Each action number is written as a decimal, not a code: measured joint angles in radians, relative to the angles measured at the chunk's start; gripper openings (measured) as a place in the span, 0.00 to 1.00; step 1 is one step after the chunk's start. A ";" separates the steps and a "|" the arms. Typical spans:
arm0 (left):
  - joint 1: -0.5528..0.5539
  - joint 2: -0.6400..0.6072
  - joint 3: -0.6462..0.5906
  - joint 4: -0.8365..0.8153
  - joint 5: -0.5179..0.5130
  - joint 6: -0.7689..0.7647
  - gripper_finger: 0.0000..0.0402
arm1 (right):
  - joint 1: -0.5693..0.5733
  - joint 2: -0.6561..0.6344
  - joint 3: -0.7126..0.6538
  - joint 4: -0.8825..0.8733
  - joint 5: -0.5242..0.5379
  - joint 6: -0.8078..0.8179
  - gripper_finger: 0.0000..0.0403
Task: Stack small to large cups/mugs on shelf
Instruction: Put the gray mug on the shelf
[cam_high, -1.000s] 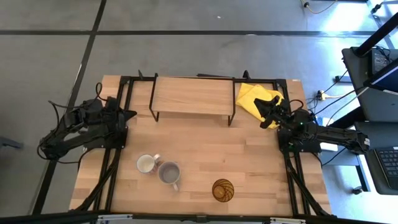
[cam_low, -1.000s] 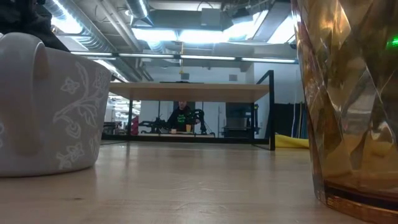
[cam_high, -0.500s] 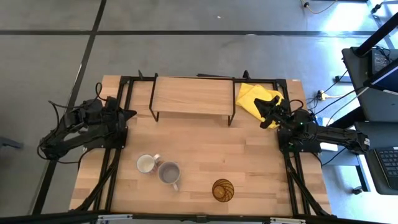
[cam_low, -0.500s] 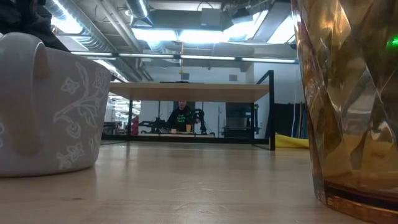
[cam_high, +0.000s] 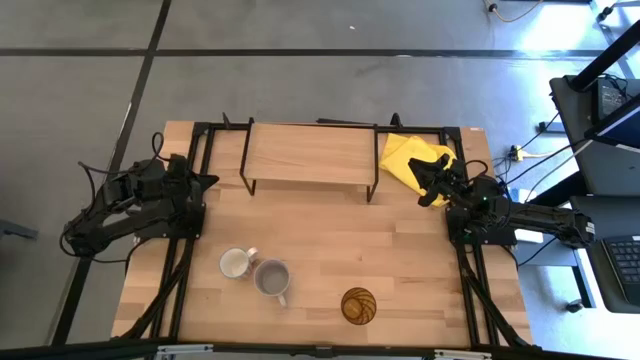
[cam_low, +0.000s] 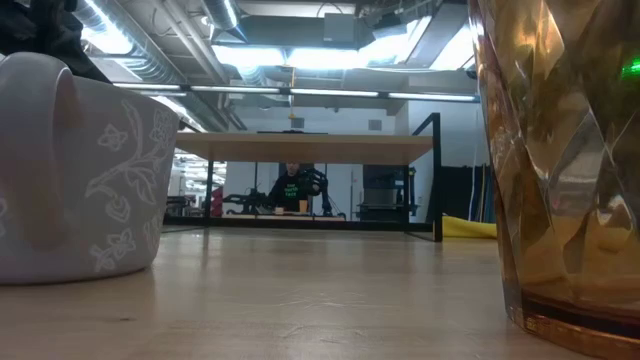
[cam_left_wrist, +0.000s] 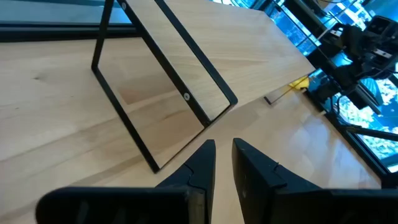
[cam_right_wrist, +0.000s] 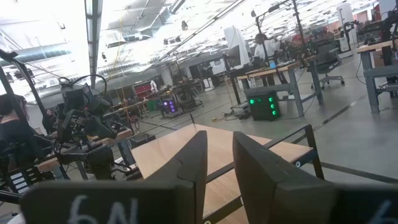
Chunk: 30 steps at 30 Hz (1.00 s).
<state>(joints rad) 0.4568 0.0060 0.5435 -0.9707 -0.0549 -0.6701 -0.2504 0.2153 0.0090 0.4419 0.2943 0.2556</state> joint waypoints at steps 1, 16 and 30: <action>0.000 0.000 0.000 0.000 -0.003 0.000 0.12 | 0.000 0.000 0.000 0.000 0.000 0.000 0.19; 0.000 0.000 0.000 0.100 0.024 0.082 0.12 | 0.000 0.000 0.000 0.000 0.000 0.000 0.19; 0.000 0.000 0.000 0.231 0.034 0.002 0.12 | 0.000 0.000 0.000 0.000 0.000 0.002 0.19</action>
<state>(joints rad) 0.4564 0.0063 0.5438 -0.7398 -0.0209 -0.6682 -0.2504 0.2157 0.0093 0.4419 0.2947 0.2572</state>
